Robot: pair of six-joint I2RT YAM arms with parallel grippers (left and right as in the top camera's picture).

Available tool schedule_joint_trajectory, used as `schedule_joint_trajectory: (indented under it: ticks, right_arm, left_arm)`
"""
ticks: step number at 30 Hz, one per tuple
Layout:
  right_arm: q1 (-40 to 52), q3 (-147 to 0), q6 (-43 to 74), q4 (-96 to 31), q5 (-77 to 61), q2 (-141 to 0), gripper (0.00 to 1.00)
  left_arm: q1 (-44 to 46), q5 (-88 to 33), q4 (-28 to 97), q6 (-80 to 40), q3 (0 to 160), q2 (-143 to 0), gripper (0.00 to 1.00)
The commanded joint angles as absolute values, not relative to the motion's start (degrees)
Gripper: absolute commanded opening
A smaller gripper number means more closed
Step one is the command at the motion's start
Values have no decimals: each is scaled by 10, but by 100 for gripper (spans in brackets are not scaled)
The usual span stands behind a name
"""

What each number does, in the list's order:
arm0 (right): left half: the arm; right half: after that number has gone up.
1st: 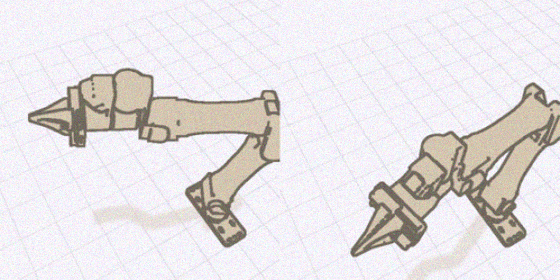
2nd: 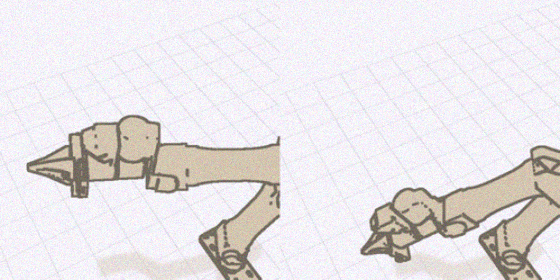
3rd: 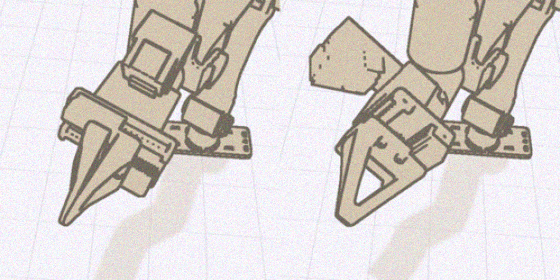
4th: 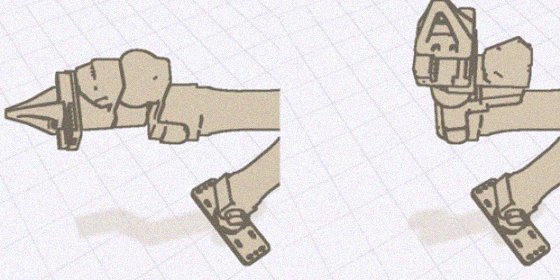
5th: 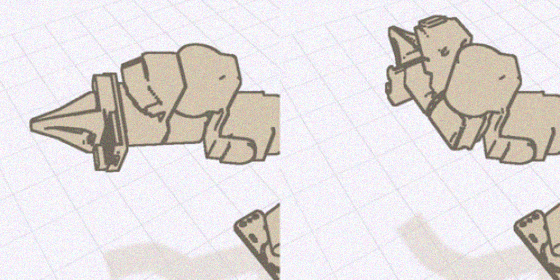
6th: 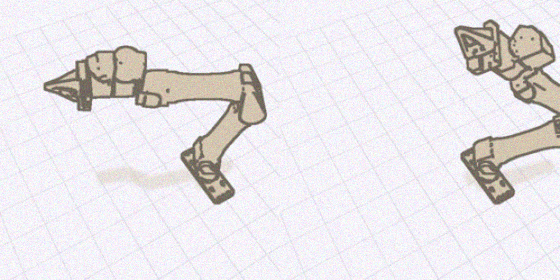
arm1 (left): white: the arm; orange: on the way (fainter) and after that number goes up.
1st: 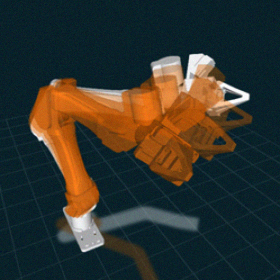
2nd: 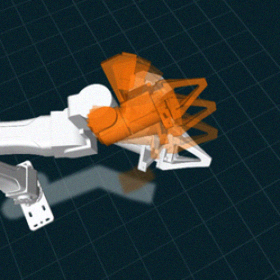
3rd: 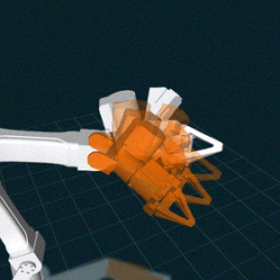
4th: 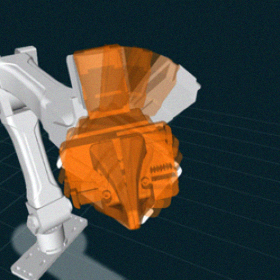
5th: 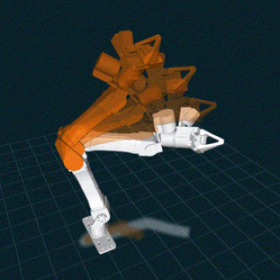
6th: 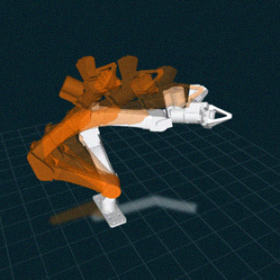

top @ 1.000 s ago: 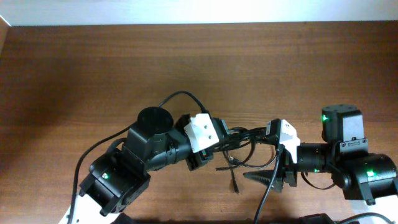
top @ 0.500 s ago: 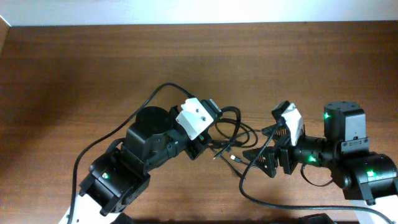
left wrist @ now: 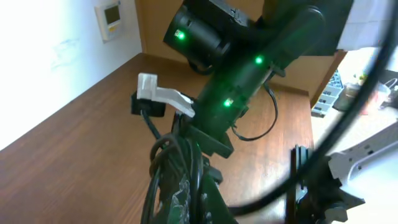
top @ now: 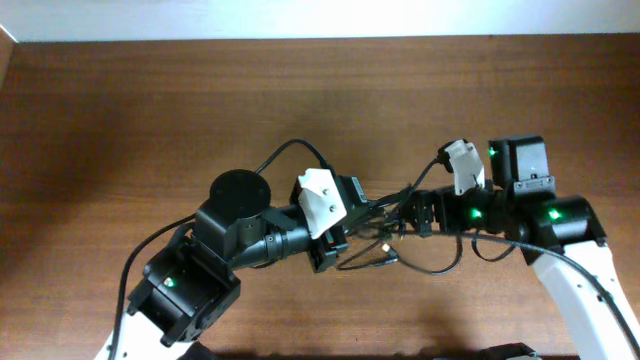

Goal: Untangle cables

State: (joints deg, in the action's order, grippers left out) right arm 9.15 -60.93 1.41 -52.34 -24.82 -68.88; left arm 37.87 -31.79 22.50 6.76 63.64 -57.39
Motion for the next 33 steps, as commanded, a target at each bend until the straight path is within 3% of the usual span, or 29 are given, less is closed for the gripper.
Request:
schedule_joint_trajectory:
  ticks: [1, 8, 16, 21, 33]
  right_arm:
    - [89, -615, 66, -518, -136, -711, 99]
    - [89, -615, 100, -516, -94, -711, 99]
    - [89, -615, 111, -515, -96, -711, 99]
    - [89, -615, 115, -514, -96, -711, 99]
    - [89, -615, 115, -505, -96, -711, 99]
  left_arm:
    - [348, -357, 211, 62, 646, -503, 0]
    - [238, -356, 215, 55, 646, -430, 0]
    - [173, -355, 220, 32, 646, -430, 0]
    - [142, -230, 219, -19, 646, -430, 0]
    - [21, -227, 243, -24, 646, -430, 0]
